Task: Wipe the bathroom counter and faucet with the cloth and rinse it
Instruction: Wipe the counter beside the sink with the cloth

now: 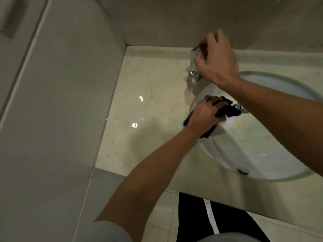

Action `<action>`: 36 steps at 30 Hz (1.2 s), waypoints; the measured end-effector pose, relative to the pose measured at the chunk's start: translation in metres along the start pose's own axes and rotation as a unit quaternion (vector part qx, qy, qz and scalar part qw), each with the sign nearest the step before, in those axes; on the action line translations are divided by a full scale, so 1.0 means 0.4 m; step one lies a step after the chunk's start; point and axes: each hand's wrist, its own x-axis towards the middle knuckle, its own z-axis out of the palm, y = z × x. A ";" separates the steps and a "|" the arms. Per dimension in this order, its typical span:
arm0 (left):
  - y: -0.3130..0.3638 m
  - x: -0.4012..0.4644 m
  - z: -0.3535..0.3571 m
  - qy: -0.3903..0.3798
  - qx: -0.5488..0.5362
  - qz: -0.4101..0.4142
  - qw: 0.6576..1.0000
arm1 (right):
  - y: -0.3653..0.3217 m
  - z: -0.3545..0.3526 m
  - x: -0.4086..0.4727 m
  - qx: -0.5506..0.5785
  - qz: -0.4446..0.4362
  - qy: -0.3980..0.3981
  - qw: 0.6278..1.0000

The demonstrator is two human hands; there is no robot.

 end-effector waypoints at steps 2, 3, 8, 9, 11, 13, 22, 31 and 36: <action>0.035 -0.028 0.005 0.046 -0.060 -0.019 0.997 | 0.004 -0.004 0.000 0.007 -0.004 -0.002 1.000; 0.044 -0.046 -0.008 0.076 -0.085 -0.029 0.993 | 0.006 -0.005 0.001 0.009 -0.007 -0.002 1.000; -0.051 -0.104 -0.209 0.195 -0.155 -0.064 0.966 | 0.001 -0.005 0.005 0.005 -0.006 -0.007 1.000; -0.090 -0.111 -0.265 0.197 -0.149 -0.067 0.967 | 0.000 -0.005 0.005 0.007 -0.006 -0.009 1.000; -0.183 -0.124 -0.375 0.186 -0.141 -0.097 0.967 | -0.002 -0.007 0.006 0.010 -0.005 -0.011 1.000; -0.282 -0.138 -0.470 0.163 -0.117 -0.133 0.971 | -0.005 -0.008 0.004 0.010 -0.002 -0.012 1.000; -0.530 -0.203 -0.431 0.054 0.063 -0.185 0.979 | -0.002 0.002 0.006 0.003 0.007 -0.006 1.000; -0.294 -0.259 -0.230 0.117 0.068 -0.131 0.982 | -0.010 0.001 0.003 0.006 0.020 -0.004 1.000; -0.028 -0.229 -0.036 0.119 -0.006 -0.099 0.988 | -0.010 -0.001 -0.001 0.011 0.018 -0.009 1.000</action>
